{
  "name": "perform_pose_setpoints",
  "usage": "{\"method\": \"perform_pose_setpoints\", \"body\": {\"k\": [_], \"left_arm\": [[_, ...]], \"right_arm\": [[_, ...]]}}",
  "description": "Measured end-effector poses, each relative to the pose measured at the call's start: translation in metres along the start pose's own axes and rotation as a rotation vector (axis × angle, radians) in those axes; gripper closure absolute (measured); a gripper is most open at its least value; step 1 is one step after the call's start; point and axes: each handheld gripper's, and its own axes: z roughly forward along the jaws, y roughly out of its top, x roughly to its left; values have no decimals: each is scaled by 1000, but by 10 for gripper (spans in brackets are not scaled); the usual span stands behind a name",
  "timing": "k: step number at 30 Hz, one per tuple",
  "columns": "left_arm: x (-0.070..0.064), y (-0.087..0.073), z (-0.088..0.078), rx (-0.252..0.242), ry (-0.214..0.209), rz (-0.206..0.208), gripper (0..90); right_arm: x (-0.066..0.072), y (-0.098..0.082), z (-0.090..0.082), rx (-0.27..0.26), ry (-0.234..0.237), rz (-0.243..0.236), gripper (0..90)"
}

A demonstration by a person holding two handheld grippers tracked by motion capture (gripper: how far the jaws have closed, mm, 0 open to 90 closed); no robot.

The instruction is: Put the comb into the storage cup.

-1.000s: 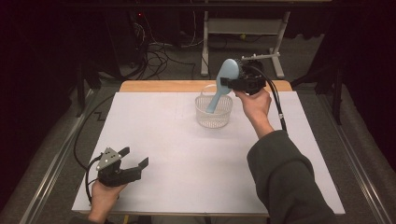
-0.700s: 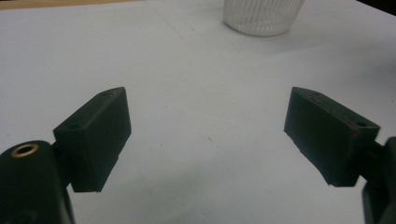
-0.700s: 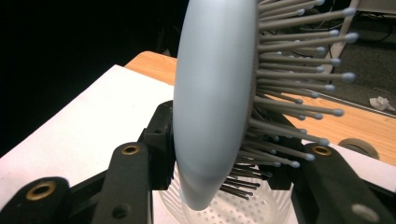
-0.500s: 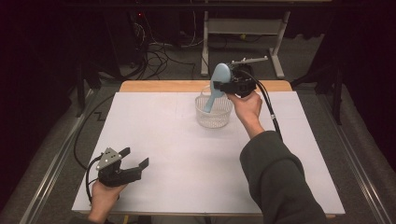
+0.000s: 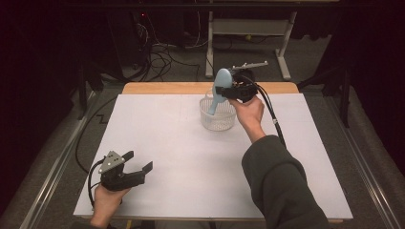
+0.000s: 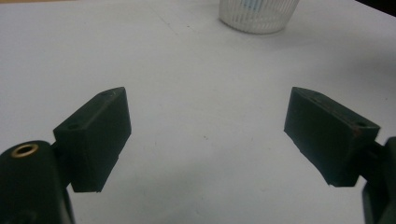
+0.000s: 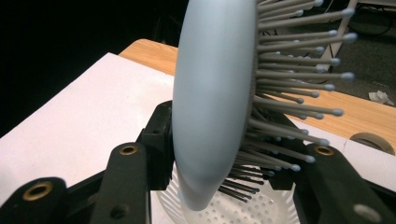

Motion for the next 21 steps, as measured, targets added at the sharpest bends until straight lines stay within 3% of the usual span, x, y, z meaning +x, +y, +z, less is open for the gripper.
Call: {"method": "perform_pose_setpoints", "body": {"k": [21], "left_arm": [[-1, 0, 0, 1, -2, 2, 141]], "right_arm": [[1, -8, 14, 34, -30, -12, 519]]}}
